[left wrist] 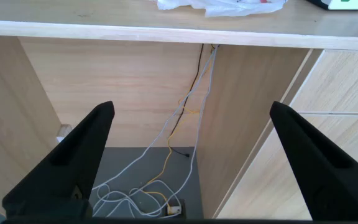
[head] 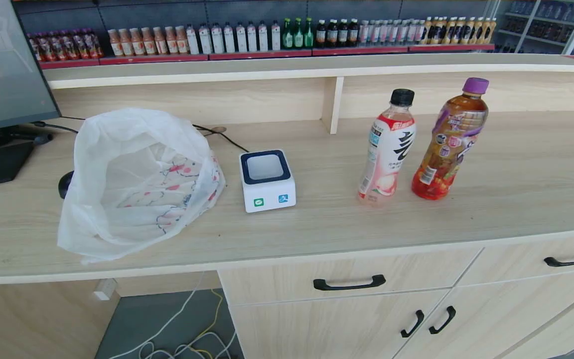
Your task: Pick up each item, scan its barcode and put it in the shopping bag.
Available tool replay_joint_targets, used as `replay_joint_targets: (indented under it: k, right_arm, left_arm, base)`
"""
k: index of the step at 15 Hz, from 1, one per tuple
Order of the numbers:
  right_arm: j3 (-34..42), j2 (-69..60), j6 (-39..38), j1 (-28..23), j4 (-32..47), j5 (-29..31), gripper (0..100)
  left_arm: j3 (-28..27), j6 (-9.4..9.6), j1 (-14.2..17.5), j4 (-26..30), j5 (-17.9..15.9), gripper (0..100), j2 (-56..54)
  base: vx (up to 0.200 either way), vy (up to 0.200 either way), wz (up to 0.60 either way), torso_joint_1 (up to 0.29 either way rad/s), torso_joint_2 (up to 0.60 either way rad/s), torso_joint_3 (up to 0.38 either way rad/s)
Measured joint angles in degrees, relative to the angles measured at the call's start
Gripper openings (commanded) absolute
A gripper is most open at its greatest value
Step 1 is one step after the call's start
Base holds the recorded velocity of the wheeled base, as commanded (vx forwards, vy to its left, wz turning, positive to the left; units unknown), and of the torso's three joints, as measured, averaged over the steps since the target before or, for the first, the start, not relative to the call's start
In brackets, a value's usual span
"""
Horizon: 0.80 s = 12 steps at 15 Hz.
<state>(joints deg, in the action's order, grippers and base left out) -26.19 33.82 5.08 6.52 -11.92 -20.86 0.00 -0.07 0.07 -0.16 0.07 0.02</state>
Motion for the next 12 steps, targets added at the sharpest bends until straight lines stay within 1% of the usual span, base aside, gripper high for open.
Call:
replay_joint_targets:
  k: [3, 6, 7, 12]
  right_arm:
    - [-3.63, 9.23, 5.94, 3.34, -5.38, -0.16, 100]
    - [-9.01, 16.57, 9.47, 5.44, -6.39, 0.04, 100]
    - [-10.45, 18.44, 9.75, 6.81, -6.36, 1.23, 100]
    - [-14.19, 24.81, 9.97, 15.77, -6.44, 13.58, 100]
  left_arm:
    - [0.00, 0.00, 0.00, 0.00, 0.00, 100, 0.00]
    - [0.00, 0.02, 0.00, 0.00, 0.00, 100, 0.00]
    - [0.00, 0.02, 0.00, 0.00, 0.00, 100, 0.00]
    - [0.00, 0.00, 0.02, 0.00, 0.00, 100, 0.00]
  base:
    - [0.000, 0.000, 0.00, 0.000, 0.00, 0.000]
    - [0.000, 0.000, 0.00, 0.000, 0.00, 0.000]
    - [0.000, 0.000, 0.00, 0.000, 0.00, 0.000]
    - [0.000, 0.000, 0.00, 0.000, 0.00, 0.000]
